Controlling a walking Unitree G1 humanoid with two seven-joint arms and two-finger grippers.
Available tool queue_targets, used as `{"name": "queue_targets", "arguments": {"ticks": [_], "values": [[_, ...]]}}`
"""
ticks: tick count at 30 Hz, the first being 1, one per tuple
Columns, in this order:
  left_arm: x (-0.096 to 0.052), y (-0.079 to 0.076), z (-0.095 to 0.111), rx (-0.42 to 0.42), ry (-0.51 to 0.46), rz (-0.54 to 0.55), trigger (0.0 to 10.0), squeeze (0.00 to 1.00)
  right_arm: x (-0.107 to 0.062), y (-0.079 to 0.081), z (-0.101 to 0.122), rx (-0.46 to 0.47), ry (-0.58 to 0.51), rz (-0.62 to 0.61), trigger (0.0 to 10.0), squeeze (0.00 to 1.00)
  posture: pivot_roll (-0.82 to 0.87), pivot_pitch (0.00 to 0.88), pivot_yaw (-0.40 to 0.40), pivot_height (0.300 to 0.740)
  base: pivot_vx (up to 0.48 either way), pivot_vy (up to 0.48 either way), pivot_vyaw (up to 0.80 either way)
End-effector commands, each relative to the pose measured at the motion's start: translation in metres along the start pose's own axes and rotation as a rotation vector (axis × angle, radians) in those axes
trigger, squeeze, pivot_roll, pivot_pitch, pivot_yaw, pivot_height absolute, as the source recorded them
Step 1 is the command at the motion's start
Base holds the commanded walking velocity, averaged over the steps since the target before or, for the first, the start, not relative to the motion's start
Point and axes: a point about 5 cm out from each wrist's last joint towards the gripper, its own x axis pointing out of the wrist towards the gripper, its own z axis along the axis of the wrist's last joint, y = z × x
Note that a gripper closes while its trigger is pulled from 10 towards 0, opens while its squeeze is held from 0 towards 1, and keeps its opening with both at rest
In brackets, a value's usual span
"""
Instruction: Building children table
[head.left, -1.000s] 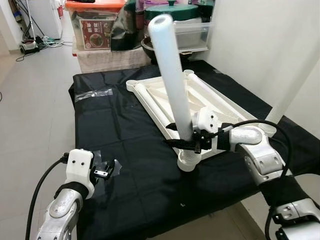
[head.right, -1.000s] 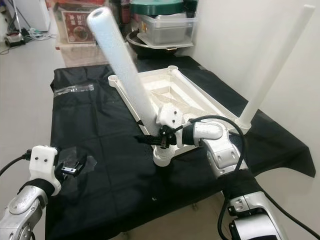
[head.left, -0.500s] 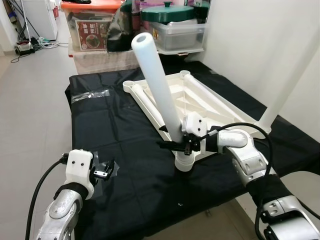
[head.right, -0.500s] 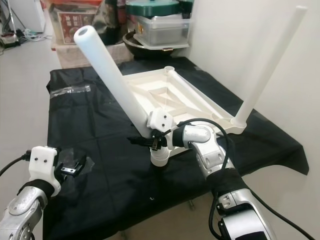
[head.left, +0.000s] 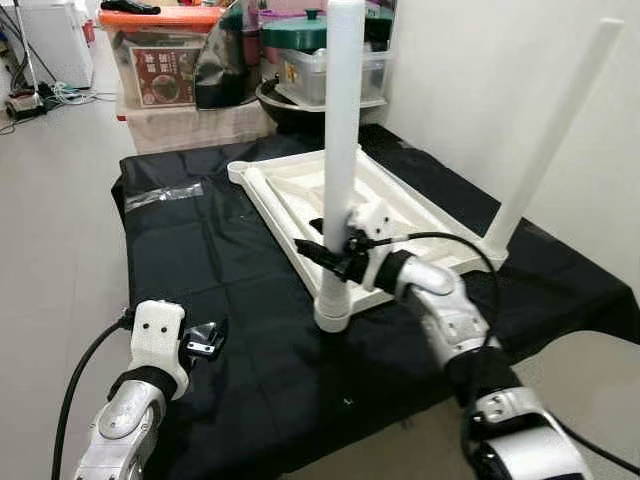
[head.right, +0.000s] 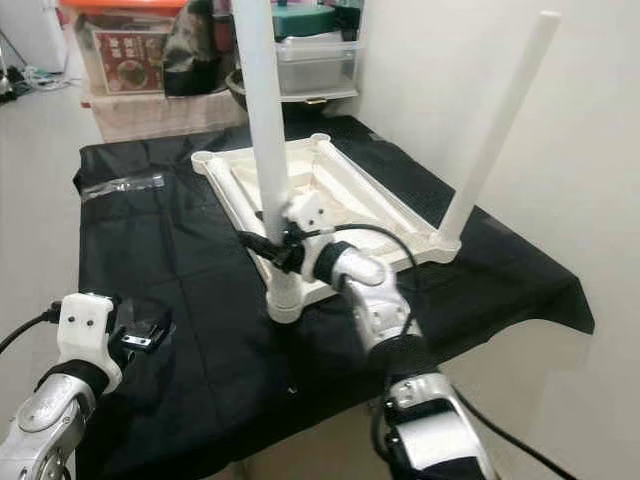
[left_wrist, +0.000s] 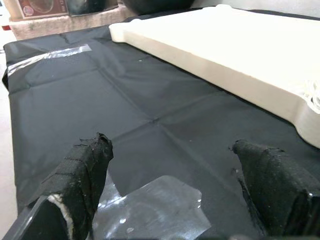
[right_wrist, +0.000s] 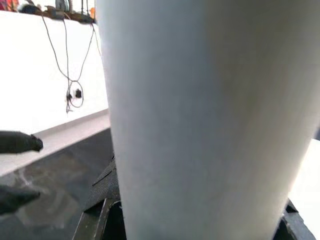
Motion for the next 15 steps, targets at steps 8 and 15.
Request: {"name": "queue_targets", "arguments": {"ticks": [8,15], "values": [[-0.005,0.003,-0.001,0.003,0.009,0.019,10.0,0.0,0.004,0.014,-0.007,0.024,-0.007,0.06,0.0,0.0,0.05,0.0,-0.085,0.74,0.0,0.0,0.0],[-0.004,0.002,-0.003,0.007,0.015,0.017,10.0,0.0,0.003,0.006,-0.013,-0.03,0.046,-0.012,0.0,0.0,0.05,0.0,-0.083,0.74,0.0,0.0,0.0]]}}
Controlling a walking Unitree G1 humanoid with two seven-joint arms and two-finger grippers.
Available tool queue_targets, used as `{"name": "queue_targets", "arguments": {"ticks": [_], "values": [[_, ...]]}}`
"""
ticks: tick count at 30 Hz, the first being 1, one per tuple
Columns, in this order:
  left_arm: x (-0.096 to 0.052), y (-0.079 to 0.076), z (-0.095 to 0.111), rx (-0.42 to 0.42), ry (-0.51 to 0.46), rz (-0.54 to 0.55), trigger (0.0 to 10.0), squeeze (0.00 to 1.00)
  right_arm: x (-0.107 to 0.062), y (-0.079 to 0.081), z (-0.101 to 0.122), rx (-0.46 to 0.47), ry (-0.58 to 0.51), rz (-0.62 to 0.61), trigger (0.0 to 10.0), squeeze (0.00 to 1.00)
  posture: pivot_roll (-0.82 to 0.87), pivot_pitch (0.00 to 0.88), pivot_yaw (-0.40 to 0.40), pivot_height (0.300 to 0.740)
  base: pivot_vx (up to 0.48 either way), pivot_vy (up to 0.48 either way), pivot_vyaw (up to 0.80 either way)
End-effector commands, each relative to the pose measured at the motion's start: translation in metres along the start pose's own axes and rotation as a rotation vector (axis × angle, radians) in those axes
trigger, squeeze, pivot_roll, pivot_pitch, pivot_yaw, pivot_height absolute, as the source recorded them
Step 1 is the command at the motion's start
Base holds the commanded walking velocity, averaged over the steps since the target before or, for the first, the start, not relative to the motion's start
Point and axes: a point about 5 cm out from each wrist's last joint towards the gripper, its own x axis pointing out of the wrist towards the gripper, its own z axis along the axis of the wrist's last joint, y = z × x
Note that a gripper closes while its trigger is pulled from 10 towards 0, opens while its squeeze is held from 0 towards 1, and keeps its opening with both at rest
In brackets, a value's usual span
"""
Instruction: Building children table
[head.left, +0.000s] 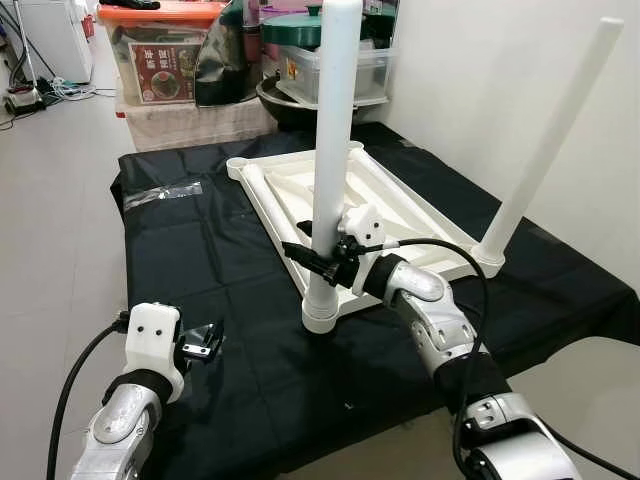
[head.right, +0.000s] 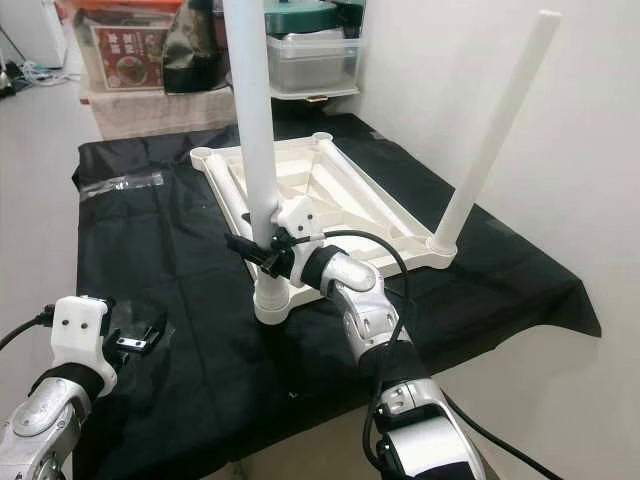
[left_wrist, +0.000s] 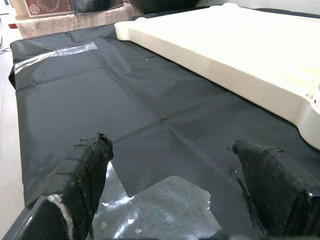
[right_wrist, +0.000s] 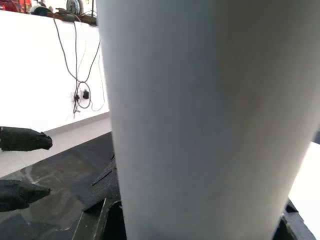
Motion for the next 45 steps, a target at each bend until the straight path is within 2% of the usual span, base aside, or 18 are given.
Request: {"name": "queue_targets", "arguments": {"ticks": [1,4,5,7,12,20,24,25,30,31,35,37,45], "values": [[-0.002,0.0,-0.004,0.003,0.021,-0.002,10.0,0.0,0.002,-0.001,-0.01,-0.019,0.069,-0.032,0.0,0.0,0.05,0.0,-0.083,0.74,0.0,0.0,0.0],[-0.002,0.0,-0.004,0.005,0.021,-0.002,10.0,0.0,-0.001,-0.009,-0.011,-0.05,0.117,-0.062,0.0,0.0,0.05,0.0,-0.081,0.74,0.0,0.0,0.0],[-0.001,0.0,-0.004,0.004,0.022,-0.003,10.0,0.0,-0.009,-0.013,-0.012,-0.073,0.144,-0.041,0.0,0.0,0.04,0.0,-0.078,0.74,0.0,0.0,0.0],[-0.001,0.0,-0.004,0.004,0.022,-0.003,10.0,0.0,-0.011,-0.014,-0.012,-0.077,0.149,-0.034,0.0,0.0,0.04,0.0,-0.078,0.74,0.0,0.0,0.0],[0.0,-0.001,-0.005,0.0,0.024,-0.008,10.0,0.0,-0.022,-0.007,-0.014,-0.104,0.151,0.095,0.0,0.0,0.03,0.0,-0.074,0.74,0.0,0.0,0.0],[0.001,-0.001,-0.004,-0.007,0.019,-0.005,10.0,0.0,-0.013,0.011,-0.018,-0.062,0.12,0.144,0.0,0.0,0.05,0.0,-0.081,0.74,0.0,0.0,0.0],[0.0,0.0,-0.005,-0.008,0.02,0.0,10.0,0.0,-0.013,0.015,-0.02,-0.034,0.117,0.148,0.0,0.0,0.05,0.0,-0.083,0.74,0.0,0.0,0.0],[-0.002,0.002,-0.006,-0.015,0.023,0.008,10.0,0.0,-0.011,0.017,-0.023,0.028,0.11,0.113,0.0,0.0,0.05,0.0,-0.09,0.74,0.0,0.0,0.0],[-0.002,0.002,-0.006,-0.023,0.023,0.016,10.0,0.0,-0.01,0.018,-0.026,0.107,0.098,0.046,0.0,0.0,0.05,0.0,-0.092,0.74,0.0,0.0,0.0],[-0.002,0.001,-0.006,-0.027,0.021,0.015,10.0,0.0,-0.011,0.025,-0.029,0.157,0.091,0.053,0.0,0.0,0.06,0.0,-0.088,0.74,0.0,0.0,0.0],[-0.002,0.001,-0.006,-0.03,0.021,0.012,10.0,0.0,-0.012,0.03,-0.03,0.18,0.088,0.083,0.0,0.0,0.05,0.0,-0.082,0.74,0.0,0.0,0.0],[-0.001,0.003,-0.005,-0.027,0.022,0.011,10.0,0.0,-0.014,0.032,-0.031,0.161,0.095,0.122,0.0,0.0,0.05,0.0,-0.08,0.74,0.0,0.0,0.0],[0.0,0.004,-0.004,-0.037,0.018,0.015,10.0,0.0,-0.014,0.033,-0.027,0.174,0.109,0.193,0.0,0.0,0.05,0.0,-0.082,0.74,0.0,0.0,0.0]]}}
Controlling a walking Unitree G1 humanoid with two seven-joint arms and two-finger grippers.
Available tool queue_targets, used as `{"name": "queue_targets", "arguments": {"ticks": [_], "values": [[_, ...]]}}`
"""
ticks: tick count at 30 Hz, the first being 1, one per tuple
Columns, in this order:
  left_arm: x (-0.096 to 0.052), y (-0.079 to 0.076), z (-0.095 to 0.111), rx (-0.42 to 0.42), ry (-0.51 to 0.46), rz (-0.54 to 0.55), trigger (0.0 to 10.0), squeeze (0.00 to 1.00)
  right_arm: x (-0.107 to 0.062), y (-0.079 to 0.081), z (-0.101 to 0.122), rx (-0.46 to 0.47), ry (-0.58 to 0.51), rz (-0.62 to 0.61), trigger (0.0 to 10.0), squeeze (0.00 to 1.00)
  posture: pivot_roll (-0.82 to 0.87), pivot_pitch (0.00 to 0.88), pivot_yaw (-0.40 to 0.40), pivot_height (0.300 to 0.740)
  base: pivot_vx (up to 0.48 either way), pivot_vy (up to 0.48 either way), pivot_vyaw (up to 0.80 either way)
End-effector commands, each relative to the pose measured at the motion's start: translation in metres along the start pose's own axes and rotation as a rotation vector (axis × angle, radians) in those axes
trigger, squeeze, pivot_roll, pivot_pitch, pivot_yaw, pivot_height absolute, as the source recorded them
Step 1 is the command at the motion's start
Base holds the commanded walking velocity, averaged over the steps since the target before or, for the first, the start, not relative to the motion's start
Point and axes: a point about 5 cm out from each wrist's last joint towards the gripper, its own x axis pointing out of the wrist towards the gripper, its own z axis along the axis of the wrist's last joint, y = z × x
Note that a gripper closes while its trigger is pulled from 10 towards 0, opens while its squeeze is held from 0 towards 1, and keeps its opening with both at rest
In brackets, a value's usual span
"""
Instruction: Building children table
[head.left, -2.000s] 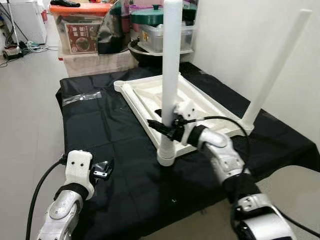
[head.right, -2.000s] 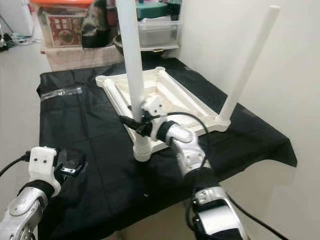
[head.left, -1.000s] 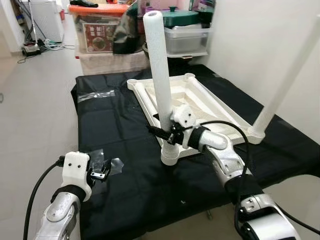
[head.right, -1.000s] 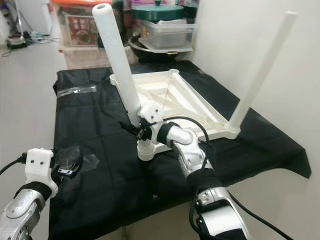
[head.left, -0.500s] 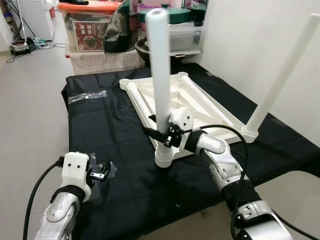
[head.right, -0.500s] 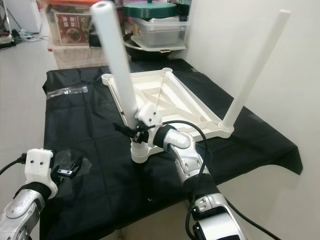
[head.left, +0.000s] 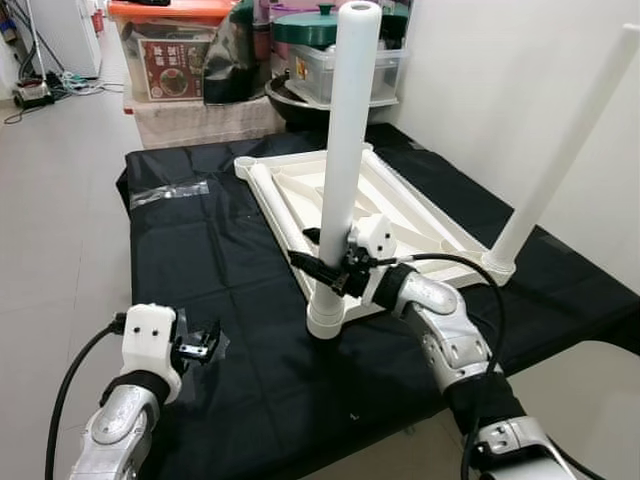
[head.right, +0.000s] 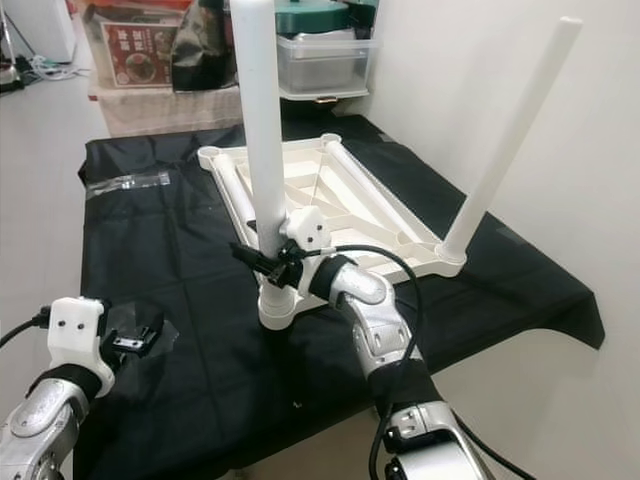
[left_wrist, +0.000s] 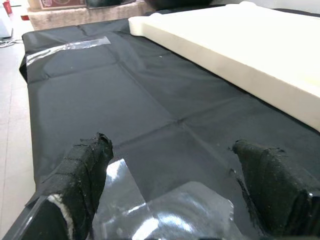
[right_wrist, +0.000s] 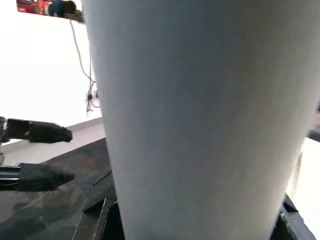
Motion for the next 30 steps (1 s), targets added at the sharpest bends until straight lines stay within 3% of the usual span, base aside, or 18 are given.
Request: {"name": "queue_targets", "arguments": {"ticks": [1,13,21,27,30], "values": [[0.0,-0.001,-0.003,-0.025,0.018,-0.004,10.0,0.0,0.004,0.02,-0.029,0.147,0.098,0.115,0.0,0.0,0.05,0.0,-0.083,0.74,0.0,0.0,0.0],[-0.001,0.001,-0.003,-0.048,0.017,0.001,10.0,0.0,0.007,0.024,-0.03,0.173,0.105,0.177,0.0,0.0,0.06,0.0,-0.082,0.74,0.0,0.0,0.0],[-0.001,-0.001,-0.002,-0.056,0.015,-0.005,10.0,0.0,0.01,0.033,-0.031,0.079,0.14,0.236,0.0,0.0,0.05,0.0,-0.084,0.74,0.0,0.0,0.0],[-0.002,-0.002,-0.002,-0.063,0.012,-0.006,10.0,0.0,0.012,0.036,-0.031,0.082,0.143,0.251,0.0,0.0,0.06,0.0,-0.09,0.74,0.0,0.0,0.0],[-0.003,-0.003,-0.004,-0.068,0.016,-0.002,10.0,0.0,0.013,0.032,-0.032,0.126,0.139,0.198,0.0,0.0,0.05,0.0,-0.093,0.74,0.0,0.0,0.0]]}}
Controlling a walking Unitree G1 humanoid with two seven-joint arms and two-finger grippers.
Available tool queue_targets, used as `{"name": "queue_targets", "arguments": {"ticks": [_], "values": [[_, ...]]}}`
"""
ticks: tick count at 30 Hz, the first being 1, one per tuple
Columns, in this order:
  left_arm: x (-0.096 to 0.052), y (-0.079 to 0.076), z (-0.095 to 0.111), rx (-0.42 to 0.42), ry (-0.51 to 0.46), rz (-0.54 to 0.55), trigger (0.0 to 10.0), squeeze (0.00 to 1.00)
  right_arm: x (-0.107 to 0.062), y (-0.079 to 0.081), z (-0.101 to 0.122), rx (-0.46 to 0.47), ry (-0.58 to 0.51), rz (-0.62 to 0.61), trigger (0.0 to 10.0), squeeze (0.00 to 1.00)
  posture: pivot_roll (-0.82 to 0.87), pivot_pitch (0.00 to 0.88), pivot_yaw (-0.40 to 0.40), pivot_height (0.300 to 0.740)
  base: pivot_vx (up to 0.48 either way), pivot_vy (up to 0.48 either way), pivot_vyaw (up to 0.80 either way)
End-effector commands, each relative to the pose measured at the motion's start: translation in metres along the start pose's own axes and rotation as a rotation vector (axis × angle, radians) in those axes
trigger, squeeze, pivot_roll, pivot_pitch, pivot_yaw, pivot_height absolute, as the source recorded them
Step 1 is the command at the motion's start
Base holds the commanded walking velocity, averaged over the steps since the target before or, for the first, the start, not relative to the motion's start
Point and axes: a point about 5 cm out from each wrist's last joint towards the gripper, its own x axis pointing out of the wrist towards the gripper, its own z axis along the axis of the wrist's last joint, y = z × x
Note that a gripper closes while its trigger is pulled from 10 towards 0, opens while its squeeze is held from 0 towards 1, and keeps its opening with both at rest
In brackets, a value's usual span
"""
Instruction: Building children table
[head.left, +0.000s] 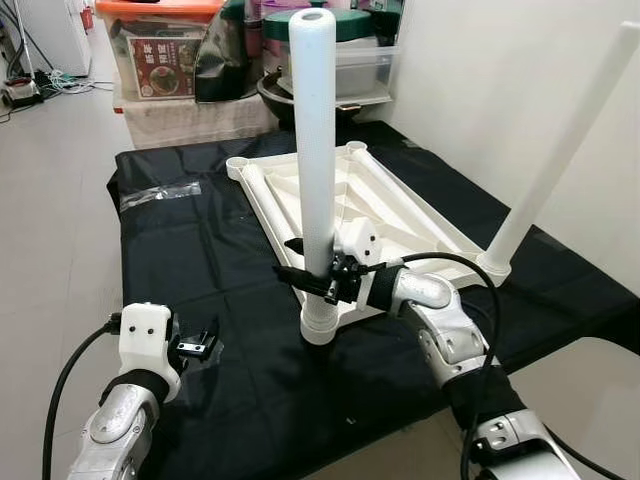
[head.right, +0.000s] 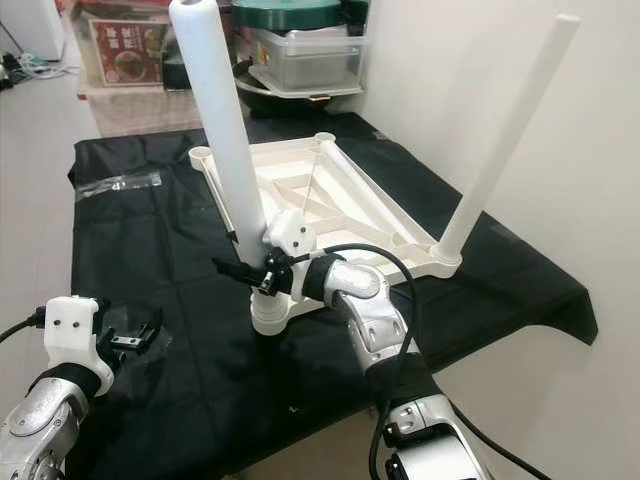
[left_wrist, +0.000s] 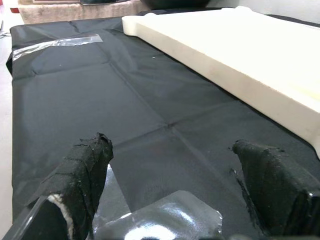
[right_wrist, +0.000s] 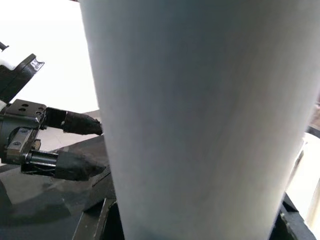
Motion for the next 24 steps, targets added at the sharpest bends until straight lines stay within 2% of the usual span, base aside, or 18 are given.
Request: {"name": "queue_targets", "arguments": {"ticks": [1,5,6,8,9,10,11,14,15,16,17,18,19,24], "values": [[-0.002,-0.002,-0.003,-0.021,0.013,0.001,10.0,0.0,0.008,0.019,-0.034,0.201,0.087,0.023,0.0,0.0,0.05,0.0,-0.093,0.74,0.0,0.0,0.0],[-0.003,-0.002,-0.004,-0.022,0.014,0.002,10.0,0.0,0.007,0.018,-0.035,0.224,0.086,-0.012,0.0,0.0,0.05,0.0,-0.093,0.74,0.0,0.0,0.0],[-0.003,-0.003,-0.004,-0.023,0.014,0.002,10.0,0.0,0.006,0.012,-0.039,0.251,0.092,-0.116,0.0,0.0,0.05,0.0,-0.093,0.74,0.0,0.0,0.0],[-0.003,-0.003,-0.004,-0.023,0.014,0.002,10.0,0.0,0.006,0.012,-0.039,0.251,0.092,-0.116,0.0,0.0,0.05,0.0,-0.093,0.74,0.0,0.0,0.0],[-0.003,-0.002,-0.004,-0.022,0.015,0.003,10.0,0.0,-0.001,-0.002,-0.05,0.288,0.153,-0.363,0.0,0.0,0.04,0.0,-0.088,0.74,0.0,0.0,0.0],[-0.003,-0.002,-0.004,-0.022,0.015,0.003,10.0,0.0,-0.001,-0.002,-0.05,0.288,0.153,-0.363,0.0,0.0,0.04,0.0,-0.088,0.74,0.0,0.0,0.0],[-0.002,-0.003,-0.005,-0.02,0.017,0.0,10.0,0.0,-0.02,-0.014,-0.07,0.303,0.259,-0.66,0.0,0.0,0.03,0.0,-0.08,0.74,0.0,0.0,0.0],[-0.002,-0.003,-0.005,-0.02,0.017,0.0,10.0,0.0,-0.02,-0.014,-0.07,0.303,0.259,-0.66,0.0,0.0,0.03,0.0,-0.08,0.74,0.0,0.0,0.0],[0.0,-0.005,-0.005,-0.015,0.015,-0.007,10.0,0.0,-0.038,-0.02,-0.081,0.304,0.33,-0.882,0.0,0.0,0.03,0.0,-0.081,0.74,0.0,0.0,0.0],[0.0,-0.005,-0.005,-0.015,0.015,-0.007,10.0,0.0,-0.038,-0.02,-0.081,0.304,0.33,-0.882,0.0,0.0,0.03,0.0,-0.081,0.74,0.0,0.0,0.0],[0.001,-0.005,-0.004,-0.011,0.011,-0.008,10.0,0.0,-0.051,-0.024,-0.085,0.3,0.362,-1.021,0.0,0.0,0.03,0.0,-0.078,0.74,0.0,0.0,0.0],[0.001,-0.005,-0.004,-0.011,0.011,-0.008,10.0,0.0,-0.051,-0.024,-0.085,0.3,0.362,-1.021,0.0,0.0,0.03,0.0,-0.078,0.74,0.0,0.0,0.0],[0.002,-0.004,-0.003,-0.007,0.009,-0.003,10.0,0.0,-0.059,-0.027,-0.083,0.301,0.353,-1.101,0.0,0.0,0.03,0.0,-0.077,0.74,0.0,0.0,0.0],[0.002,-0.001,-0.003,-0.003,0.008,0.009,10.0,0.0,-0.063,-0.029,-0.076,0.291,0.309,-1.159,0.0,0.0,0.03,0.0,-0.075,0.74,0.0,0.0,0.0]]}}
